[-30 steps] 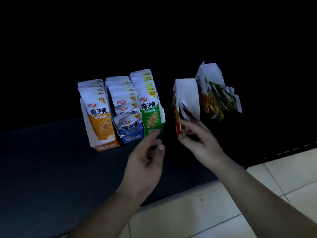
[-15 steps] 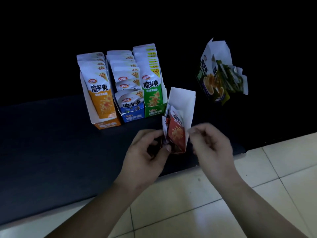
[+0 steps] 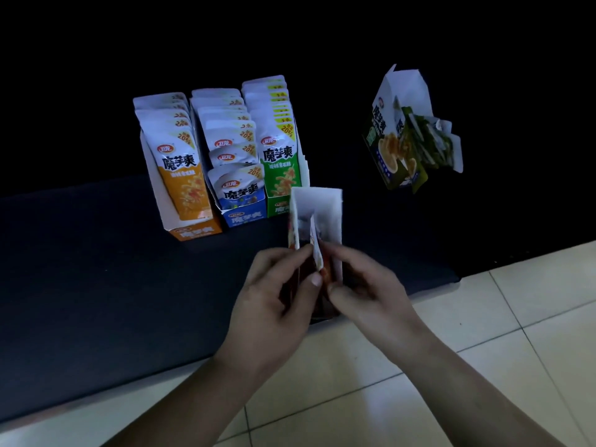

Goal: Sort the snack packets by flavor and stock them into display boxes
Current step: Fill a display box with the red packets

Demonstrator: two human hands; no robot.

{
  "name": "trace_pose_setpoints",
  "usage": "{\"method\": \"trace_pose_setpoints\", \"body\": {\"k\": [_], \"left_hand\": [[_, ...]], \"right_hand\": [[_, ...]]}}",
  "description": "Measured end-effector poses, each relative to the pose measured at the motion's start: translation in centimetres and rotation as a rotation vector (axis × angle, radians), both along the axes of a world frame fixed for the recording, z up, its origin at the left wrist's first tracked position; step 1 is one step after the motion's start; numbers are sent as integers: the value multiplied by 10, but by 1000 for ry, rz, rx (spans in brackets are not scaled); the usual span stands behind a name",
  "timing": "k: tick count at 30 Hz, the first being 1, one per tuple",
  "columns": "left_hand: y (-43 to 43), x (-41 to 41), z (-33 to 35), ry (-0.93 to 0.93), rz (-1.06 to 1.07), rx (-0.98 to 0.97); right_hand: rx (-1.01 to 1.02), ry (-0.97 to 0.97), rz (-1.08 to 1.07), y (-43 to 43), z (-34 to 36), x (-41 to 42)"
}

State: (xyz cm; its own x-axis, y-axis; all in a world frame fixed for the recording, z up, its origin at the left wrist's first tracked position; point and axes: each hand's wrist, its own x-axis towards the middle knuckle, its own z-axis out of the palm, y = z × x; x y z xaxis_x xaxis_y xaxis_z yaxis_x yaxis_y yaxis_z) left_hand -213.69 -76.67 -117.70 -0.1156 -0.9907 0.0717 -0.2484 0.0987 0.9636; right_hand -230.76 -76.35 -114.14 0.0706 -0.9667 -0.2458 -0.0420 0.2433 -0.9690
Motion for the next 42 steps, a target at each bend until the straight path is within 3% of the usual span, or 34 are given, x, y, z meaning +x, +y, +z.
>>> {"method": "trace_pose_setpoints", "body": {"k": [4,6,8,14,19,22,25,28,42], "left_hand": [[6,14,-8,-94,-88,-135],[2,18,-7,-121,-114,-154],[-3,23,-4,-135,-106,-121],[-16,45,1,-78,45,87],[-32,67,8,-241,100,69],[-40,79,16,-513,240,-208],[-28,60,38,-452,109,-276],[-20,53,32,-529,-123,-119],[-53,53,20,-1074,-325,122]], "right_hand": [[-36,102,6,-2,-4,4],[-159,296,-54,-8,-7,8],[-254,438,-95,-13,-10,9],[-322,556,-166,-33,-2,6],[-510,761,-60,-45,-4,16],[-505,702,79,-53,-6,14],[-486,629,118,-58,-7,11],[-488,685,64,-53,-7,12],[-463,625,-18,-42,-22,17]]}}
